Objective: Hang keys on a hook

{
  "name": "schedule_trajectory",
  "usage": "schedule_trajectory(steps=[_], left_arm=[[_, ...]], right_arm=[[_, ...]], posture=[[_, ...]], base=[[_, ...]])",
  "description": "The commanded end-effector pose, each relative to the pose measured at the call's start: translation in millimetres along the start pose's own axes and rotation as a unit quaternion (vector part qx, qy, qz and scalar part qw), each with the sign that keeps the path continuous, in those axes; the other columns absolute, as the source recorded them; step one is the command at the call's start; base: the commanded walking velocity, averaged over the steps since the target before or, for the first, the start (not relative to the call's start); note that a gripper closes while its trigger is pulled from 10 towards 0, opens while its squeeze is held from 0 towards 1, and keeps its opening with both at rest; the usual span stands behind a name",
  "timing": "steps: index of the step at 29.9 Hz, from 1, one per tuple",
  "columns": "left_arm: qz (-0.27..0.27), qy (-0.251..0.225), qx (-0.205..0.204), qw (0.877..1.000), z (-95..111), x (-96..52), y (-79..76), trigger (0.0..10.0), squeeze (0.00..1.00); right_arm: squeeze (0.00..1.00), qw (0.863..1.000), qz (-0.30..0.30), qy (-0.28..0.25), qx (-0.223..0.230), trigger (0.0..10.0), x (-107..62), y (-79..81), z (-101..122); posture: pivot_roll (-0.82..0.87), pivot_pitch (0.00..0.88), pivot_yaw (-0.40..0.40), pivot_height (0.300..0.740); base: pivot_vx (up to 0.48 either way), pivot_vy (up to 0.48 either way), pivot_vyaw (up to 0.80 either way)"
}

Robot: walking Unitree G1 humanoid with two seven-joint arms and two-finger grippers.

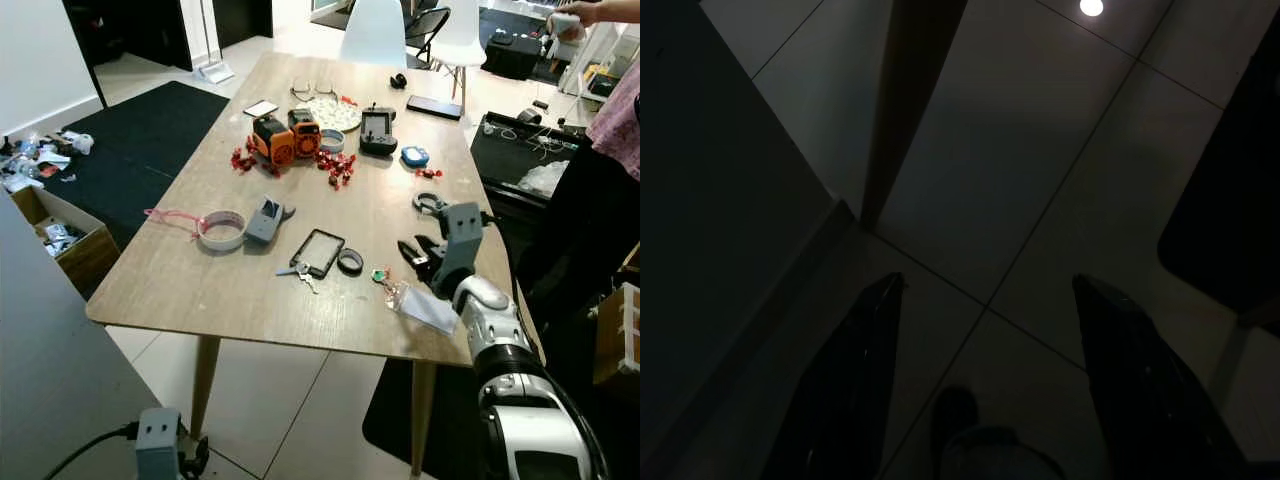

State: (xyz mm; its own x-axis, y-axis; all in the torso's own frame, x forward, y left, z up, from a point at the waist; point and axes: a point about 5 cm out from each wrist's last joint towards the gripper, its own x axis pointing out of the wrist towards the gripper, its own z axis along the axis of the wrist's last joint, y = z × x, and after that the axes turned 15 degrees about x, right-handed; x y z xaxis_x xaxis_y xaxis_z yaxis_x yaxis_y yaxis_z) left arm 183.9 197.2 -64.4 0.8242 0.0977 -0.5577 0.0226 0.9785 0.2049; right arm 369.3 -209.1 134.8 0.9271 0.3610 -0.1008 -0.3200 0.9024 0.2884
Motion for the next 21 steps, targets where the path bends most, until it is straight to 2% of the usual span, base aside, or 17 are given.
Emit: schedule_trajectory(steps=[1, 2, 9, 21], left_arm=[[-0.005, 0.014, 0.004, 1.000, -8, -3.7, -0.4, 10.0, 0.00], [-0.006, 0.014, 0.005, 1.000, -8, -3.7, -0.3, 10.0, 0.00], [-0.009, 0.013, 0.006, 1.000, -7, -3.4, -0.3, 10.0, 0.00], [-0.012, 0.015, 0.004, 1.000, -8, -3.2, -2.0, 10.0, 0.00]], right_arm=[[0.28, 1.000, -0.005, 0.015, -0.001, 10.0, -1.7, -1.3, -6], [0.00, 1.000, -0.005, 0.024, -0.002, 10.0, -2.2, -1.0, -10], [0.00, 0.998, -0.015, 0.063, 0.008, 10.0, -2.8, -0.8, -23], [0.00, 0.996, -0.029, 0.082, -0.006, 10.0, 6.6, 7.7, -25]], posture=[[0.05, 0.046, -0.070, 0.740], [0.05, 0.045, -0.068, 0.740], [0.05, 0.042, -0.066, 0.740], [0.04, 0.045, -0.072, 0.740]], base=[[0.000, 0.000, 0.00], [0.000, 0.000, 0.00], [0.000, 0.000, 0.00], [0.000, 0.000, 0.00]])
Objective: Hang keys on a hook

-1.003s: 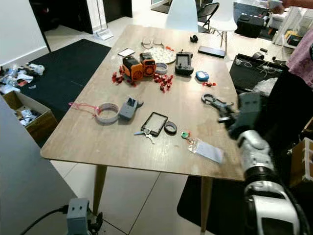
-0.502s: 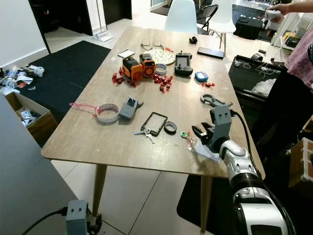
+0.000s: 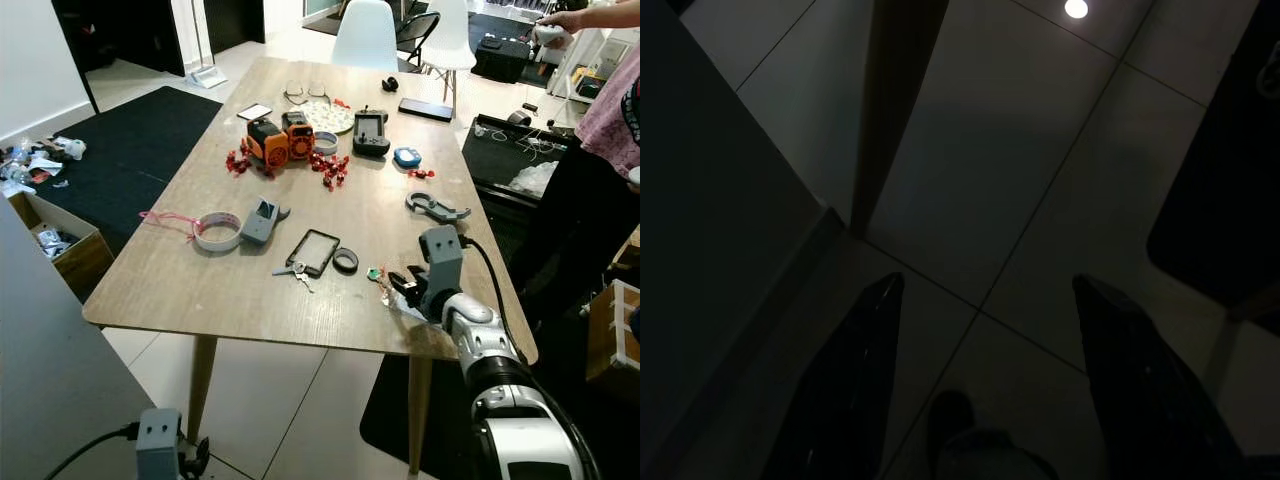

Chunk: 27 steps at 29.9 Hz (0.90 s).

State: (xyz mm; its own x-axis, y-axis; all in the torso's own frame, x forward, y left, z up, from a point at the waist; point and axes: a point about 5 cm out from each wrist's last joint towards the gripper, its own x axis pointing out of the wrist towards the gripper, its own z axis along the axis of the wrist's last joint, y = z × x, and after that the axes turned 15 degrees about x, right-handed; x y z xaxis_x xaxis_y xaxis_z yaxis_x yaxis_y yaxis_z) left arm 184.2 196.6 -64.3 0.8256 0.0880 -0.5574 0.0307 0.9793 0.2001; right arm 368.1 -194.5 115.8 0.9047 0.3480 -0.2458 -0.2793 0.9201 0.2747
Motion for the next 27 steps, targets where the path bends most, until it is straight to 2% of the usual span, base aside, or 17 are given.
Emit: schedule_trajectory(steps=[1, 10, 20, 21, 22, 23, 24, 26, 27], left_arm=[[-0.007, 0.018, 0.004, 1.000, -8, -3.3, -1.7, 10.0, 0.00], [-0.009, 0.019, 0.005, 1.000, -9, -3.7, -2.0, 10.0, 0.00], [-0.012, 0.019, 0.010, 1.000, -10, -4.5, -1.9, 10.0, 0.00], [-0.012, 0.019, 0.010, 1.000, -10, -4.6, -2.0, 10.0, 0.00], [-0.012, 0.019, 0.011, 1.000, -10, -4.6, -2.1, 10.0, 0.00], [-0.013, 0.019, 0.011, 1.000, -10, -4.7, -2.2, 10.0, 0.00], [-0.013, 0.019, 0.011, 1.000, -10, -4.8, -2.2, 10.0, 0.00], [-0.013, 0.019, 0.011, 1.000, -10, -4.8, -2.3, 10.0, 0.00], [-0.014, 0.019, 0.012, 1.000, -10, -4.9, -2.5, 10.0, 0.00]], right_arm=[[0.00, 1.000, -0.008, 0.013, -0.002, 10.0, 1.7, 0.6, -3], [0.00, 0.999, -0.002, 0.045, -0.006, 10.0, 5.1, 7.5, -11], [0.00, 0.998, -0.005, 0.066, 0.002, 10.0, 3.9, 6.3, -18], [0.00, 0.998, -0.005, 0.067, 0.004, 9.2, 3.8, 6.1, -18], [0.00, 0.998, -0.006, 0.067, 0.006, 4.7, 3.6, 5.8, -18], [0.00, 0.998, -0.006, 0.067, 0.007, 4.0, 3.5, 5.7, -18], [0.00, 0.998, -0.006, 0.067, 0.008, 2.6, 3.4, 5.7, -18], [0.00, 0.998, -0.006, 0.067, 0.009, 2.6, 3.4, 5.6, -18], [0.00, 0.998, -0.006, 0.067, 0.009, 1.2, 3.3, 5.6, -18]], posture=[[0.04, 0.045, -0.072, 0.740], [0.05, 0.049, -0.070, 0.740], [0.05, 0.052, -0.067, 0.740], [0.05, 0.052, -0.067, 0.740], [0.05, 0.052, -0.067, 0.740], [0.05, 0.053, -0.068, 0.740], [0.05, 0.053, -0.068, 0.740], [0.05, 0.053, -0.068, 0.740], [0.05, 0.054, -0.069, 0.740]], base=[[0.000, 0.000, 0.00], [0.000, 0.000, 0.00], [0.000, 0.000, 0.00], [0.000, 0.000, 0.00], [0.000, 0.000, 0.00], [0.000, 0.000, 0.00], [0.000, 0.000, 0.00], [0.000, 0.000, 0.00], [0.000, 0.000, 0.00]])
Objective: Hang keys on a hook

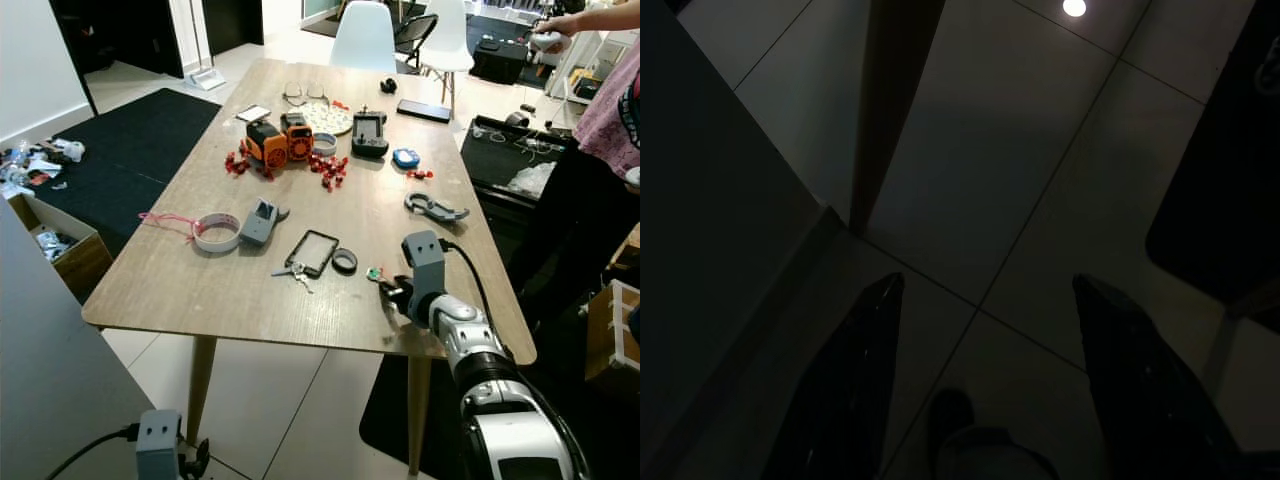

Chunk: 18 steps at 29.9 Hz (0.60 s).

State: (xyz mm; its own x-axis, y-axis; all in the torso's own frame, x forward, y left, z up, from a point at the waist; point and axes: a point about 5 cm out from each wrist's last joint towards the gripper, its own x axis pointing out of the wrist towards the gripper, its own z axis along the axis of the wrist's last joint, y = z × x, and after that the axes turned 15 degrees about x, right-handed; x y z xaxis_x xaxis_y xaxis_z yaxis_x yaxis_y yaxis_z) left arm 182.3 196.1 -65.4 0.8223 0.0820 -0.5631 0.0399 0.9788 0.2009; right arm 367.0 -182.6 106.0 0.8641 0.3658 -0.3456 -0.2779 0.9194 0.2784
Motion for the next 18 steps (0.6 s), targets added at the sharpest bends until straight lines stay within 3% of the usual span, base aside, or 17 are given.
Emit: schedule_trajectory(steps=[1, 2, 13, 14, 15, 18], left_arm=[[-0.010, 0.016, 0.009, 1.000, -8, -3.8, -1.8, 10.0, 0.00], [-0.010, 0.016, 0.009, 1.000, -8, -3.9, -2.0, 10.0, 0.00], [-0.011, 0.018, 0.010, 1.000, -9, -4.3, -2.9, 10.0, 0.00], [-0.011, 0.018, 0.010, 1.000, -9, -4.3, -2.8, 10.0, 0.00], [-0.010, 0.018, 0.010, 1.000, -9, -4.3, -2.7, 10.0, 0.00], [-0.010, 0.018, 0.009, 1.000, -9, -4.2, -2.6, 10.0, 0.00]], right_arm=[[0.00, 1.000, -0.006, 0.013, 0.008, 1.2, -1.6, -3.0, -6], [0.00, 1.000, -0.006, 0.013, 0.009, 0.0, -1.7, -3.1, -6], [0.00, 1.000, -0.009, 0.010, 0.011, 0.0, -2.6, -4.3, -4], [0.00, 1.000, -0.009, 0.001, 0.012, 0.1, -2.6, -4.1, -1], [0.00, 1.000, -0.005, -0.019, 0.013, 0.9, -2.5, -2.9, 5], [0.00, 0.999, -0.002, -0.034, 0.014, 0.9, -2.6, -2.1, 9]], posture=[[0.05, 0.054, -0.069, 0.740], [0.05, 0.055, -0.069, 0.740], [0.05, 0.059, -0.070, 0.740], [0.05, 0.061, -0.071, 0.740], [0.05, 0.064, -0.070, 0.740], [0.05, 0.064, -0.070, 0.740]], base=[[0.000, 0.000, 0.00], [0.000, 0.000, 0.00], [0.000, 0.000, 0.00], [0.000, 0.000, 0.00], [0.000, 0.000, 0.00], [0.000, 0.000, 0.00]])
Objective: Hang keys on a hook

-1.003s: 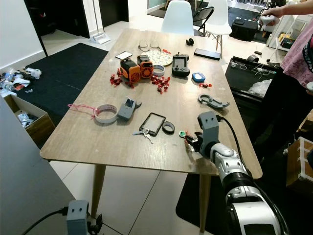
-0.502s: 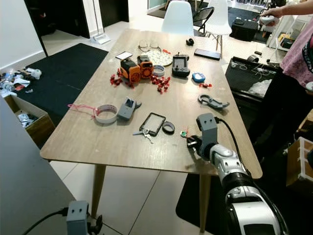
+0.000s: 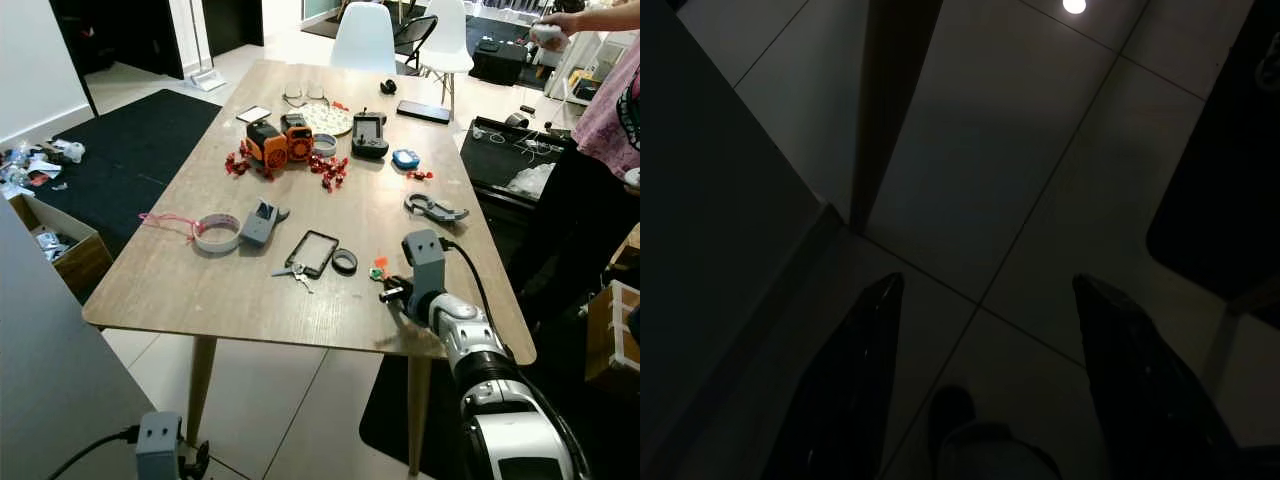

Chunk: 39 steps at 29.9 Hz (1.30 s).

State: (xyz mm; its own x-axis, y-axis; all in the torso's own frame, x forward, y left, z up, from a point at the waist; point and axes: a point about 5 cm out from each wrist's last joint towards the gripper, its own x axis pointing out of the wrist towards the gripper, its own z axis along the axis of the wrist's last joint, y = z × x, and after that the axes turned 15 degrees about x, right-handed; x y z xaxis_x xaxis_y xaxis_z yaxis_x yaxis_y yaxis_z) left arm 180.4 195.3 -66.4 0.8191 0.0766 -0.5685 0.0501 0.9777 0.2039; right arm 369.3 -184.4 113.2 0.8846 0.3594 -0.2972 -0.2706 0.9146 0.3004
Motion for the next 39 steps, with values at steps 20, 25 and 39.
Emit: schedule_trajectory(steps=[20, 25, 39], left_arm=[[0.001, 0.016, 0.000, 1.000, -9, -4.4, 2.7, 10.0, 0.00], [0.001, 0.015, -0.001, 1.000, -9, -4.4, 2.2, 10.0, 0.00], [-0.001, 0.020, 0.001, 1.000, -11, -5.2, 3.8, 10.0, 0.00]], right_arm=[[0.00, 0.946, -0.037, -0.314, 0.073, 0.0, -48.2, -25.2, 131], [0.00, 0.916, -0.138, -0.361, 0.110, 0.0, -80.1, -71.0, 138], [0.00, 0.799, -0.475, -0.279, 0.241, 0.0, -185.8, -183.1, -6]], posture=[[0.06, 0.072, -0.070, 0.740], [0.06, 0.071, -0.072, 0.740], [0.06, 0.067, -0.067, 0.740]], base=[[0.000, 0.000, 0.00], [0.000, 0.000, 0.00], [0.000, 0.000, 0.00]])
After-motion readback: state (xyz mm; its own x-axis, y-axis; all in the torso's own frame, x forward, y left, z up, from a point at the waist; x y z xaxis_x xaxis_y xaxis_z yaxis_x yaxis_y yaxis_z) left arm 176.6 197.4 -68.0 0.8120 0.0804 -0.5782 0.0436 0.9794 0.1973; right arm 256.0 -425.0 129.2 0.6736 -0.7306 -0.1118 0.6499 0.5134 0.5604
